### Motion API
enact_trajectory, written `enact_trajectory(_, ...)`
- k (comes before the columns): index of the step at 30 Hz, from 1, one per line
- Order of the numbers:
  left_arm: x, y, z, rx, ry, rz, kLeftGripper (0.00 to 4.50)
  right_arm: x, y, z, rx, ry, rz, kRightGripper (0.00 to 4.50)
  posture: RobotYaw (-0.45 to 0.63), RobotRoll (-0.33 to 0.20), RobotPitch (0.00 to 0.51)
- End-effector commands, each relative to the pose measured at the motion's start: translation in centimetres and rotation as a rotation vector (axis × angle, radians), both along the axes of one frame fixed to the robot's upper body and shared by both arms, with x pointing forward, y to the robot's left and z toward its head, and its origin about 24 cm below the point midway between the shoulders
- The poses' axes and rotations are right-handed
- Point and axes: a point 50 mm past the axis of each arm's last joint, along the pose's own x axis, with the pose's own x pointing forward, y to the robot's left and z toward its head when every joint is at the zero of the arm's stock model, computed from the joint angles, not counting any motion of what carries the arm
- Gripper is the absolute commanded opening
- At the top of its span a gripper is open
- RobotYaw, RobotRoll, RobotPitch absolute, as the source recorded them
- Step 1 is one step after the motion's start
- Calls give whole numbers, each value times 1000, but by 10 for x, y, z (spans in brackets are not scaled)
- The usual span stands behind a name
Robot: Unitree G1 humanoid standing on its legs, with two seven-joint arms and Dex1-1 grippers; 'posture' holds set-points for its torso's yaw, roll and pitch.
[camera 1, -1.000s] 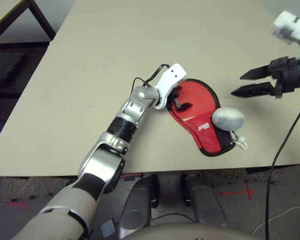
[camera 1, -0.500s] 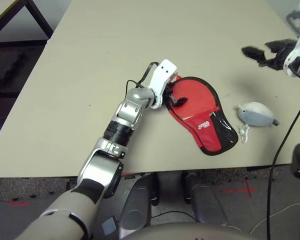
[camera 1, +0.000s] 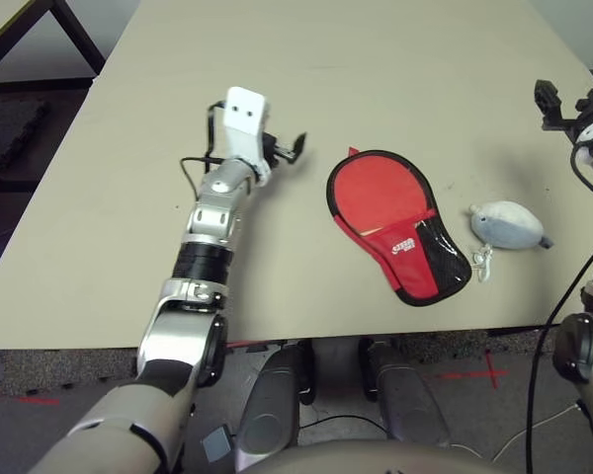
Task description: Store the ping-pong paddle in its case and zip it.
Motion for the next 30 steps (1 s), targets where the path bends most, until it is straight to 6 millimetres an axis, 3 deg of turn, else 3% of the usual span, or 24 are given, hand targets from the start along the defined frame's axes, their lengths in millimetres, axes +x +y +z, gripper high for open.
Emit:
enact_trajectory(1,-7,33,-11,-15,-18,141,4500,-3,0,-10,4,5,-14,4481,-2,0,194)
enact_trajectory(5,-15,58,-15,-25,-39,254,4500,-5,-11,-23,9,31,-70,4481,1,0,191)
enact_trajectory(10,-22,74,-22,-35,-37,329,4500,-6,-21,-29,17,33,-113,4481,3,0,191)
enact_trajectory(17,-24,83,-30,-50,-16,380,4500,-7,-34,-32,1,61,-125,4481,-7,0,199)
enact_trajectory(30,-31,100,-25,-57,-58,468,4500,-9,-66,-38,15,96,-214,4481,6,0,219)
